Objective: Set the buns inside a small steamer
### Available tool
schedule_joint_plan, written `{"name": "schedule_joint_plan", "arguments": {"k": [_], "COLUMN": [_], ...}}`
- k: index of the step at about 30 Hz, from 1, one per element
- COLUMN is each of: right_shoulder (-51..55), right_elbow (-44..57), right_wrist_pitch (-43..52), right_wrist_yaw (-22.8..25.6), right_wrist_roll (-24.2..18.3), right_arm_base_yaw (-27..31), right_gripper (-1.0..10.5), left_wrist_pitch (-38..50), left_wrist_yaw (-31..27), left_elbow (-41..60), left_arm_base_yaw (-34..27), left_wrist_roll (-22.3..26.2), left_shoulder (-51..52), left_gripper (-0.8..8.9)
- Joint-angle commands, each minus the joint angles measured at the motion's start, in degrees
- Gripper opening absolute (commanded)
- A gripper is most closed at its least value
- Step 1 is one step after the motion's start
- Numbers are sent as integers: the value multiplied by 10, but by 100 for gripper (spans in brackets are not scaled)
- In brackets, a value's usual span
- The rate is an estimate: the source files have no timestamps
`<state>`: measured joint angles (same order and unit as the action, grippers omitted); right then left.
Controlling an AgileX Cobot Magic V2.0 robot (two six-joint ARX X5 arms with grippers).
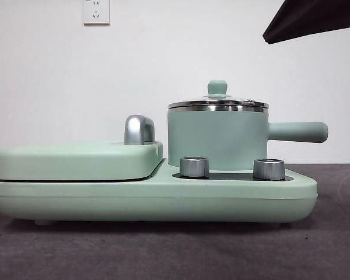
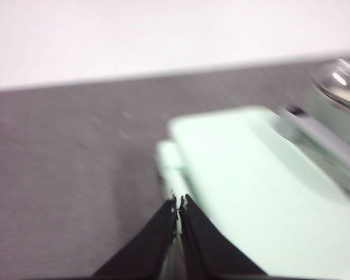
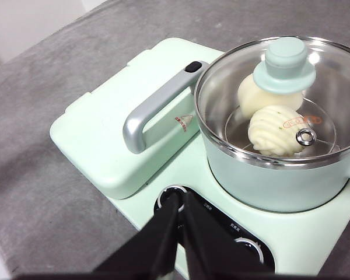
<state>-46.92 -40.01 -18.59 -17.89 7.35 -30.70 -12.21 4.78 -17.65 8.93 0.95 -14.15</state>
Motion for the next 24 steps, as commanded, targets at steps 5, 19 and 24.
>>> {"name": "schedule_joint_plan", "arguments": {"k": [5,19,24], "right_shoulder": [-2,-2,-1], "right_elbow": [-2,-2,-2], "right_wrist_pitch": [6,10,10], "right_wrist_yaw": [-1,-1,-1], "right_wrist_roll": [1,1,1], "right_arm_base_yaw": [-3,-3,-3], "right_gripper": [12,12,12], "left_wrist_pitch": [30,83,83], "left_wrist_yaw": [2,2,2], "left_elbow": [122,169,169], "left_arm_base_yaw": [-71,-77,-77], "left_wrist_roll": [-19,-66,-66], "left_shoulder": [130,140,140], "left_gripper": [12,11,12]}}
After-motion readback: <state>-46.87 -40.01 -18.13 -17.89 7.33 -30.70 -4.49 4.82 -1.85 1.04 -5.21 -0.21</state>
